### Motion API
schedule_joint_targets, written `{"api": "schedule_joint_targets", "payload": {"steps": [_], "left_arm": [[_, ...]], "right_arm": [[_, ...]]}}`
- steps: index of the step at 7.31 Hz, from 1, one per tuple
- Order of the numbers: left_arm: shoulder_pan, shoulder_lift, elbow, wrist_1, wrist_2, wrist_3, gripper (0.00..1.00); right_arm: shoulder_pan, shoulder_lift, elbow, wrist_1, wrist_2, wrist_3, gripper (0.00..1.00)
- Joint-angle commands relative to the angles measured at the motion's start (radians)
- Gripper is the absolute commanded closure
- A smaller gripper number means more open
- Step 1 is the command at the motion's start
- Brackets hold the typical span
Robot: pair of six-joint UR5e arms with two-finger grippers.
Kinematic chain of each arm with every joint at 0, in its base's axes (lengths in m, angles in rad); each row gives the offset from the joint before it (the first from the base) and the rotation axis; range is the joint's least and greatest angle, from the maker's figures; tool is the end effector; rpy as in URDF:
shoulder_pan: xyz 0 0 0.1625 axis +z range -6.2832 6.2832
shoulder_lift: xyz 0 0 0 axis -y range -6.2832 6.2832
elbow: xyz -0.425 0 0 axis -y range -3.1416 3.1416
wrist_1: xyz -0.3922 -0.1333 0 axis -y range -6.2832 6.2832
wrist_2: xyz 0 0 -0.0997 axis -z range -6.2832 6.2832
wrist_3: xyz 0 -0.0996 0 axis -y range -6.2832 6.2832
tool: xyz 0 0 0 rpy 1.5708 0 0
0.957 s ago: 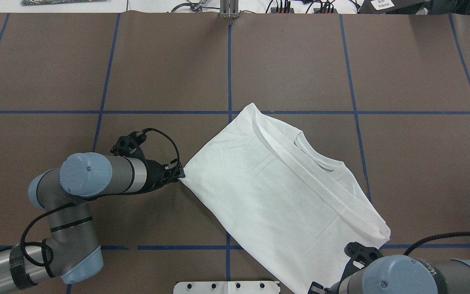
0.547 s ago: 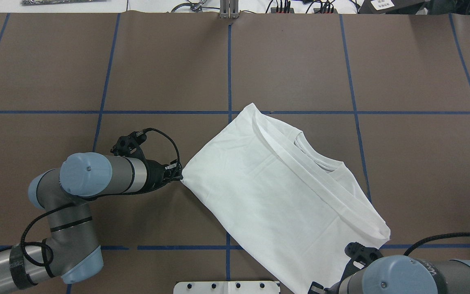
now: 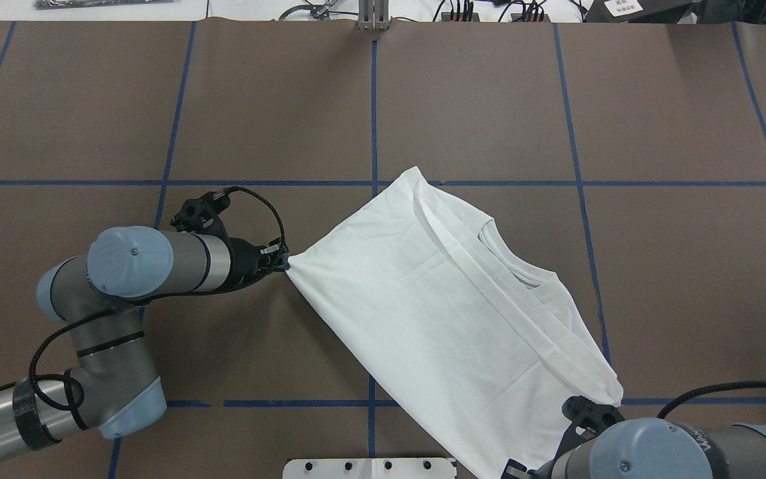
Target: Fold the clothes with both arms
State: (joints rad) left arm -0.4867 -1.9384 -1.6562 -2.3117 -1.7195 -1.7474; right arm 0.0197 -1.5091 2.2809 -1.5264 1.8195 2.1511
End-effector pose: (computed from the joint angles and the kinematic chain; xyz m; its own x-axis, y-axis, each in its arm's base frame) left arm 0.5046 -0.4011 0.3310 0.2604 -0.3343 -0.9058 0.3926 0.8937 -0.2170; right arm -0.4437 -0.1175 0.3067 0.6606 0.5445 0.5168 -0.2415 0.8060 -0.5405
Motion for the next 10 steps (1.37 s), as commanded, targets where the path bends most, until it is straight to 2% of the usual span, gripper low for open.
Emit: {"api": "schedule_joint_targets", "payload": {"steps": [1, 4, 5, 6, 7, 9, 10], "left_arm": [[-0.070, -0.077, 0.097, -0.002, 0.000, 0.035, 1.00], [-0.215, -0.212, 0.307, -0.020, 0.000, 0.162, 1.00], [-0.246, -0.287, 0.438, -0.085, 0.000, 0.190, 1.00], [-0.271, -0.383, 0.633, -0.216, 0.001, 0.190, 1.00], [-0.286, -0.452, 0.748, -0.253, 0.008, 0.209, 1.00], [-0.293, -0.510, 0.841, -0.255, 0.040, 0.239, 1.00], [-0.293, -0.510, 0.840, -0.255, 0.040, 0.239, 0.86]], "right_arm": [[0.012, 0.001, 0.000, 0.000, -0.003, 0.001, 0.00], [0.072, 0.009, -0.003, 0.000, -0.005, 0.000, 0.00], [0.101, 0.015, -0.006, 0.000, -0.021, 0.000, 0.00], [0.155, 0.035, -0.014, 0.000, -0.026, -0.002, 0.00], [0.205, 0.064, -0.032, 0.000, -0.028, -0.014, 0.00], [0.287, 0.177, -0.121, 0.000, -0.032, -0.020, 0.00], [0.302, 0.211, -0.151, 0.000, -0.032, -0.078, 0.00]]}}
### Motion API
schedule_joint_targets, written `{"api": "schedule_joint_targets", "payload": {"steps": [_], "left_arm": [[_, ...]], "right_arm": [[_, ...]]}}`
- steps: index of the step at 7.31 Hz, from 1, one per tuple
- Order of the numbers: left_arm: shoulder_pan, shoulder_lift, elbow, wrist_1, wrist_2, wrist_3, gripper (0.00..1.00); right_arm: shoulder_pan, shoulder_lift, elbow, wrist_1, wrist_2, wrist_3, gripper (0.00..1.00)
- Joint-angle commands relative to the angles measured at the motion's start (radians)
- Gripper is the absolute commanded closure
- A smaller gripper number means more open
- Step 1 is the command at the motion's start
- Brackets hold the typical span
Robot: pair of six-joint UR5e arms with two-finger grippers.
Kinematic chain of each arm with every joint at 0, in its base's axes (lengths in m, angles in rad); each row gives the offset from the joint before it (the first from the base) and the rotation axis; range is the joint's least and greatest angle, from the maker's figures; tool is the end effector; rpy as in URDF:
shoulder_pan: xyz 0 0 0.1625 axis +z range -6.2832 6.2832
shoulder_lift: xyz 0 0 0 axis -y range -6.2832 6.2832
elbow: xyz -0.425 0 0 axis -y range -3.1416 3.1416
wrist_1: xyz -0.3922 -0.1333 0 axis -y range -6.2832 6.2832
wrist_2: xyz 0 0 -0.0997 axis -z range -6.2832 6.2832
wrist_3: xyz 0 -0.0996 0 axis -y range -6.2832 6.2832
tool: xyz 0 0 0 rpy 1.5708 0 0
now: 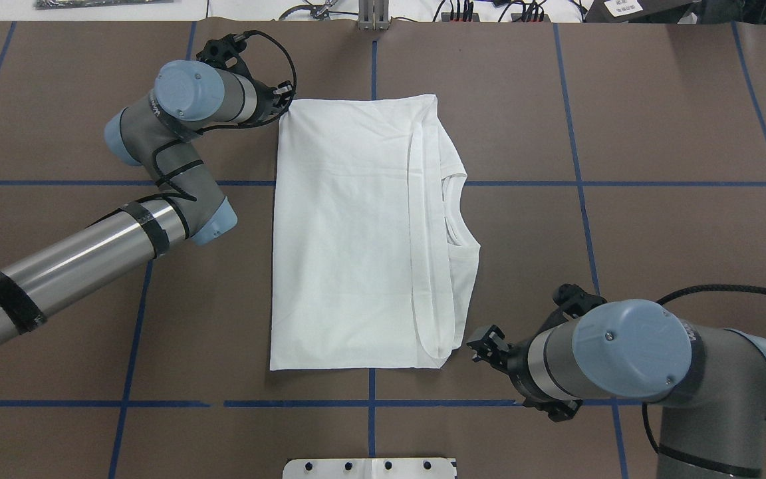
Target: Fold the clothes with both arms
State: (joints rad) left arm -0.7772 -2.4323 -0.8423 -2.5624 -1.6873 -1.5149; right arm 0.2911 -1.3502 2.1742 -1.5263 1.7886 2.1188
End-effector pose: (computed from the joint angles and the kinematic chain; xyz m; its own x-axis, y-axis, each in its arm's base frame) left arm 0.5160 -0.6783 0.3400 0.3419 -0.2585 -0.9035 0.6036 0.7973 0.0003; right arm -0.4450 -0.2500 0.2761 0.4645 0.6702 0.5789 -0.4267 0.7422 -0.5168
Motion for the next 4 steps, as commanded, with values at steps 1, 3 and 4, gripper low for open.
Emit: {"api": "schedule_joint_targets", "payload": {"steps": [1, 3, 4], "left_arm": [[-0.004, -0.016, 0.014, -0.005, 0.000, 0.013, 0.50], [-0.013, 0.100, -0.197, -0.004, -0.052, 0.018, 0.43], [-0.020, 0.164, -0.301, 0.002, -0.121, 0.018, 0.43]], "right_arm": [[0.043, 0.086, -0.075, -0.002, 0.000, -0.119, 0.00], [0.049, 0.140, -0.147, -0.003, 0.000, -0.308, 0.00], [0.049, 0.175, -0.198, -0.005, -0.008, -0.344, 0.00]]}}
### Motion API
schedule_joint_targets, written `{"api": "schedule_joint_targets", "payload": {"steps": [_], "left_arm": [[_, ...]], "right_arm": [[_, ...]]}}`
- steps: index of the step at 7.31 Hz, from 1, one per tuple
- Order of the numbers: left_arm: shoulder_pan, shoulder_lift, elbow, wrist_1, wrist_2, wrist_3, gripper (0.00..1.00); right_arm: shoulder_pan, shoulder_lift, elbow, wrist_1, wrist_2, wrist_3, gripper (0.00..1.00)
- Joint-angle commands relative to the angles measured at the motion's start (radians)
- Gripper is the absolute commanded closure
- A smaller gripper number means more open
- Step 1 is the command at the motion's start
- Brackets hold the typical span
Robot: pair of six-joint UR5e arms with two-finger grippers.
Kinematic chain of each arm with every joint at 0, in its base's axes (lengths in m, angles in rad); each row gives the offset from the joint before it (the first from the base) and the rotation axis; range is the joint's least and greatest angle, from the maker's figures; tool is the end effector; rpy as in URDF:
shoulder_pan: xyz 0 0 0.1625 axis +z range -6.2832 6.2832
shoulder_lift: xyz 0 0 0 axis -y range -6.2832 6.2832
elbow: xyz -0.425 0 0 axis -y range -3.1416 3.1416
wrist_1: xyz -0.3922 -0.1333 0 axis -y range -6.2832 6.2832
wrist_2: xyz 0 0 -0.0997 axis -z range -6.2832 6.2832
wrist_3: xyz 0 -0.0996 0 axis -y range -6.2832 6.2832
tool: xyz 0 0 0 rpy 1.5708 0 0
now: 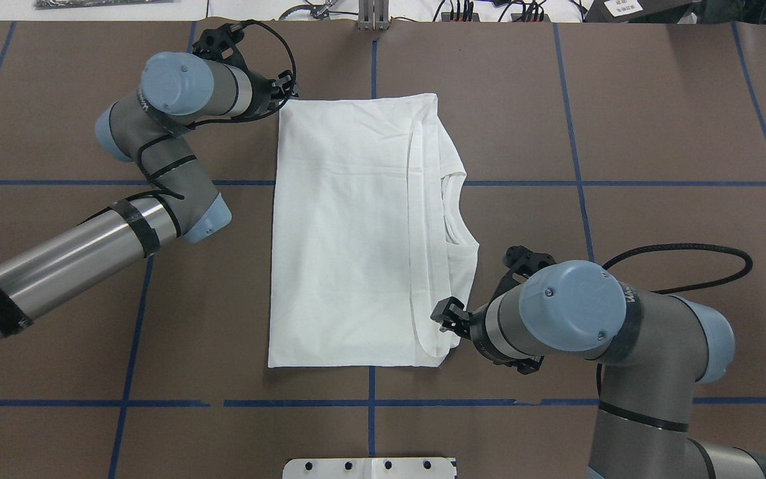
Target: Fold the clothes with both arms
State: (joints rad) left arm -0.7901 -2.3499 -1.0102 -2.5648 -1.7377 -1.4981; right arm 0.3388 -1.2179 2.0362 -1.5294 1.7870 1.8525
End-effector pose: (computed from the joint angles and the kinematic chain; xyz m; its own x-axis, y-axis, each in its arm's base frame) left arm 0.4860 -0.6565 0.3210 0.2891 -0.1900 -0.9383 0.5716 0.8205 0.0099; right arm -0.4850 -0.2896 0.2630 0.5437 0.4795 0.6889 -0.3357 0.8765 -0.3451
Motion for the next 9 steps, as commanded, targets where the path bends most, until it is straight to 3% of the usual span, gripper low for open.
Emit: {"api": "schedule_joint_targets", "payload": {"steps": [1, 2, 5, 9], "left_arm": [[-0.012, 0.122, -0.192, 0.006, -0.086, 0.001, 0.42], [-0.020, 0.129, -0.202, 0.005, -0.086, 0.001, 0.42], [-0.021, 0.142, -0.205, -0.003, -0.086, 0.001, 0.42], [-0.021, 0.193, -0.255, -0.003, -0.088, 0.001, 0.42]], "right_arm": [[-0.001, 0.050, -0.083, -0.001, -0.023, -0.161, 0.00], [-0.001, 0.067, -0.103, -0.009, -0.023, -0.274, 0.00], [-0.023, 0.211, -0.140, -0.239, -0.064, -0.504, 0.00], [-0.040, 0.259, -0.261, -0.242, -0.089, -0.644, 0.00]]}}
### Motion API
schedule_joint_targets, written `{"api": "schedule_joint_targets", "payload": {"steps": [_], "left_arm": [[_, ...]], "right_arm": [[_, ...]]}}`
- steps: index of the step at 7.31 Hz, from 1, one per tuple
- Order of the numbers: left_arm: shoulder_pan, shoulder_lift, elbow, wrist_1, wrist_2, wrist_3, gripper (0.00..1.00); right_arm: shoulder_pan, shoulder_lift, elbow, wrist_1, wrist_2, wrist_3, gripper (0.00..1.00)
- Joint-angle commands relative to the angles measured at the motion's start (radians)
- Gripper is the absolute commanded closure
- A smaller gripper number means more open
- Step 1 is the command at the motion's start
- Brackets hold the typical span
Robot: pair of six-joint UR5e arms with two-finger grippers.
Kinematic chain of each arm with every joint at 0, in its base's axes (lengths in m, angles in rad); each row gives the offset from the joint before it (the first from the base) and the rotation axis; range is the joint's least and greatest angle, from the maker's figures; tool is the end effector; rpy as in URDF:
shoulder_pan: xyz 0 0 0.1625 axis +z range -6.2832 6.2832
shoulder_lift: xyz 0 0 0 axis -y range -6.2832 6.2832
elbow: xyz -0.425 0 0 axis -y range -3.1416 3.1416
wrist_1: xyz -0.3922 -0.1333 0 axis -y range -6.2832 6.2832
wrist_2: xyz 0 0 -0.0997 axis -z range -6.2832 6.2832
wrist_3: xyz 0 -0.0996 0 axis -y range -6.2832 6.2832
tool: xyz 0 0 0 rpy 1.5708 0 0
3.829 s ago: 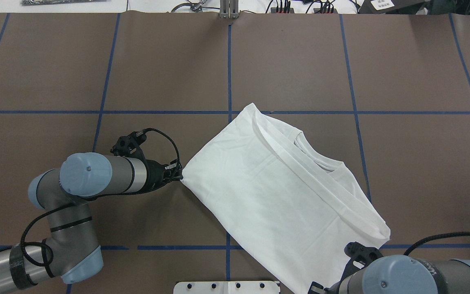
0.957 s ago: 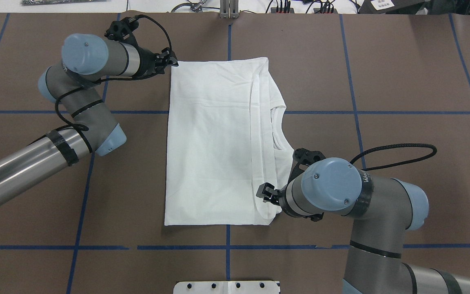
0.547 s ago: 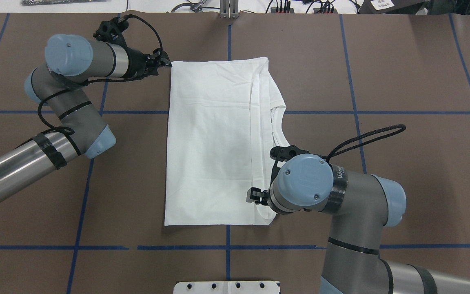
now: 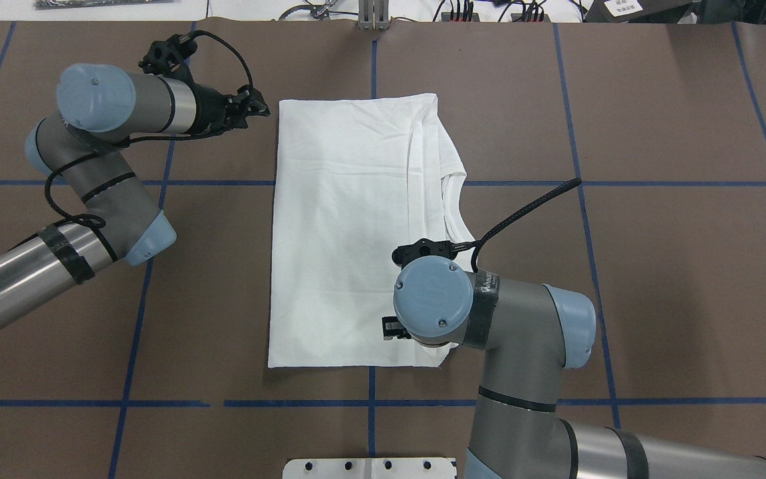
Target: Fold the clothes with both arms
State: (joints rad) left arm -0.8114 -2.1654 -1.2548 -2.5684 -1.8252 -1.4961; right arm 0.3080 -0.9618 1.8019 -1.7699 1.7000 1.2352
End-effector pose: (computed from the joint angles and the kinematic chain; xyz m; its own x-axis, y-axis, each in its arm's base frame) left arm 0.4285 -0.6086 0.3393 0.2393 -0.1472 -0.9597 0.5197 0.8544 -0.0015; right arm -0.5770 -0.3100 0.2386 0.7960 -0.0895 0.5986 0.0370 0.9944 0.0994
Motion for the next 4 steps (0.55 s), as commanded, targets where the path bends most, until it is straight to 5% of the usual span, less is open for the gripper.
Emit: {"api": "schedule_joint_targets", "payload": {"steps": [1, 4], "left_arm": [[0.000, 0.009, -0.011, 0.000, 0.000, -0.001, 0.42], [0.000, 0.015, -0.014, 0.000, 0.000, -0.001, 0.42]], "right_arm": [[-0.010, 0.000, -0.032, -0.046, 0.000, -0.031, 0.00], [0.012, -0.041, -0.006, -0.071, 0.044, -0.101, 0.00]]}}
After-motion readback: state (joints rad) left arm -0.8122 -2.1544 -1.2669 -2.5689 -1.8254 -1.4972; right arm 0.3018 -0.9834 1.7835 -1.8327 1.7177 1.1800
